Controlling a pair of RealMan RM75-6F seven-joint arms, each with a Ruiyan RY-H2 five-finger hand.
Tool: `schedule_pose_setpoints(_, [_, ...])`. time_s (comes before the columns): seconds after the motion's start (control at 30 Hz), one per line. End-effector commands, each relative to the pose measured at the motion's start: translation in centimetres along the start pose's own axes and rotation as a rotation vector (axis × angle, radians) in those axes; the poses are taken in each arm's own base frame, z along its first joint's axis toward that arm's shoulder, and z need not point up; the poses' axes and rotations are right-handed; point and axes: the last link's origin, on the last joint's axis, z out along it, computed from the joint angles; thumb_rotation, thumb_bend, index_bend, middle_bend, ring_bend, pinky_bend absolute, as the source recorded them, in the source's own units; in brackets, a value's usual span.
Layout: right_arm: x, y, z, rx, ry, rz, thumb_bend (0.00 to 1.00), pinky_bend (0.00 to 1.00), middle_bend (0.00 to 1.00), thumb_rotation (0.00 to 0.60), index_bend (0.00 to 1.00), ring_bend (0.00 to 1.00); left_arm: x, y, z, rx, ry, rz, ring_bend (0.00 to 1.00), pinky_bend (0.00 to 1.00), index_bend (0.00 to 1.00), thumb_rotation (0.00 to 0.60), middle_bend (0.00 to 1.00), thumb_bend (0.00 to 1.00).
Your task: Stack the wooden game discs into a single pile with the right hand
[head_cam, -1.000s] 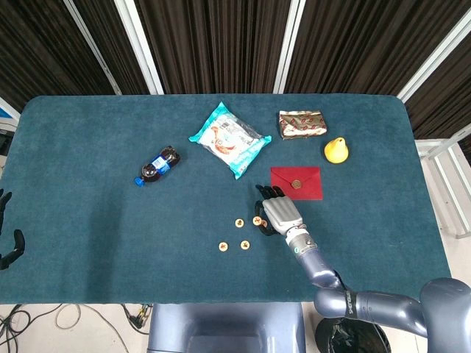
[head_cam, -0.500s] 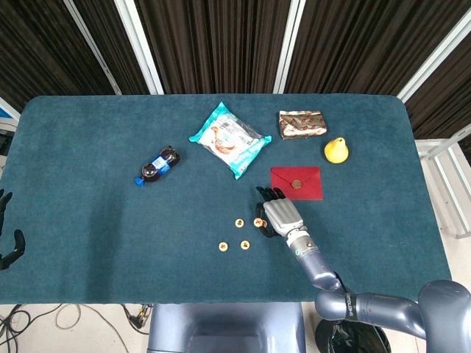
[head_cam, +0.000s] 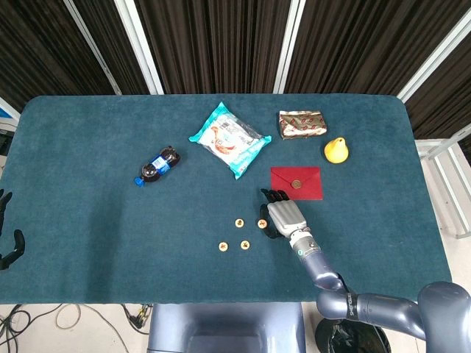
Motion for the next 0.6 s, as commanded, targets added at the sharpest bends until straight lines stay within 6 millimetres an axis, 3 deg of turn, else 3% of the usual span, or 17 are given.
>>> schedule_pose_setpoints(0.03, [-0.02, 0.04, 0.07, -0.002, -0.002, 0.004, 0.44, 0.00, 0.00, 0.600, 0.57, 0.00, 0.00, 0.00, 0.00, 0.001, 0.000, -0.001, 0.00, 0.00, 0.06, 0.600, 0.00, 0.58])
schedule_pose_setpoints(0.6, [-0.16, -0.02, 0.20, -0.001, -0.007, 0.013, 0.44, 0.00, 0.00, 0.600, 0.54, 0.00, 0.00, -0.04, 0.00, 0.003, -0.001, -0.003, 0.00, 0.00, 0.06, 0.600, 0.00, 0.58])
